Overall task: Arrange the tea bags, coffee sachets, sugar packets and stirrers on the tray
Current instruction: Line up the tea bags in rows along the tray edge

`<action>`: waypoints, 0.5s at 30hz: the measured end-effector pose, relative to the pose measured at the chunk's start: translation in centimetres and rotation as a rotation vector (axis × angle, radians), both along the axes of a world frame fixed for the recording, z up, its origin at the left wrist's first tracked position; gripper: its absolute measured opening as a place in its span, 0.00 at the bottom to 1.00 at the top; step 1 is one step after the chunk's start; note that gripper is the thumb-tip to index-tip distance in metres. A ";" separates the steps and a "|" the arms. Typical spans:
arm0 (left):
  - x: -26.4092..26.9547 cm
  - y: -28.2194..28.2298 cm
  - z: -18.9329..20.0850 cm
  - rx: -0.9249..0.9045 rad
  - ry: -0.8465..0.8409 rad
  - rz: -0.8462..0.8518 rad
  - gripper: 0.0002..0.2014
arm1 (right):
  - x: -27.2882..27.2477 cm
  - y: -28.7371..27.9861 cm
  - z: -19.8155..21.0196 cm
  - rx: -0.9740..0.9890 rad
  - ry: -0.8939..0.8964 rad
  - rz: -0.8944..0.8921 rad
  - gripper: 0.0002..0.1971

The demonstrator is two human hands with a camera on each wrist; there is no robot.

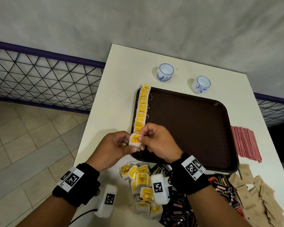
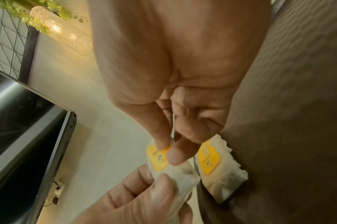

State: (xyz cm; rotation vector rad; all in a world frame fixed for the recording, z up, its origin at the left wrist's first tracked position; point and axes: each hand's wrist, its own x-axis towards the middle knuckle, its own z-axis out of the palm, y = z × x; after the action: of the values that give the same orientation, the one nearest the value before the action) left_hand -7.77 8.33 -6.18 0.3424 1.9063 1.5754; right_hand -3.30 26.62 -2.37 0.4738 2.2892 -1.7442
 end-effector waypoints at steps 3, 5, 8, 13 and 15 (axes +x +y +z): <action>0.0 -0.3 -0.1 0.008 -0.028 0.040 0.10 | -0.1 0.3 0.1 -0.020 -0.011 -0.040 0.04; -0.1 -0.9 -0.4 -0.003 -0.042 0.094 0.09 | 0.0 1.0 0.1 -0.014 -0.021 -0.071 0.03; -0.1 -1.9 -0.8 -0.031 -0.066 0.170 0.09 | 0.3 2.0 -0.3 0.006 -0.076 -0.065 0.02; -0.1 -2.5 -1.5 -0.065 -0.112 0.242 0.07 | 0.9 1.9 -1.2 -0.009 -0.186 -0.013 0.03; 0.0 -2.4 -1.4 -0.064 -0.116 0.249 0.07 | 0.9 1.6 -1.6 -0.009 -0.203 0.004 0.03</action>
State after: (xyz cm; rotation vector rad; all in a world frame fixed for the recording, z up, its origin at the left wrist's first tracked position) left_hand -7.78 5.90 -7.59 -0.0158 1.9620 1.6477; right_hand -2.43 28.21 -3.93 0.6141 2.1391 -1.6226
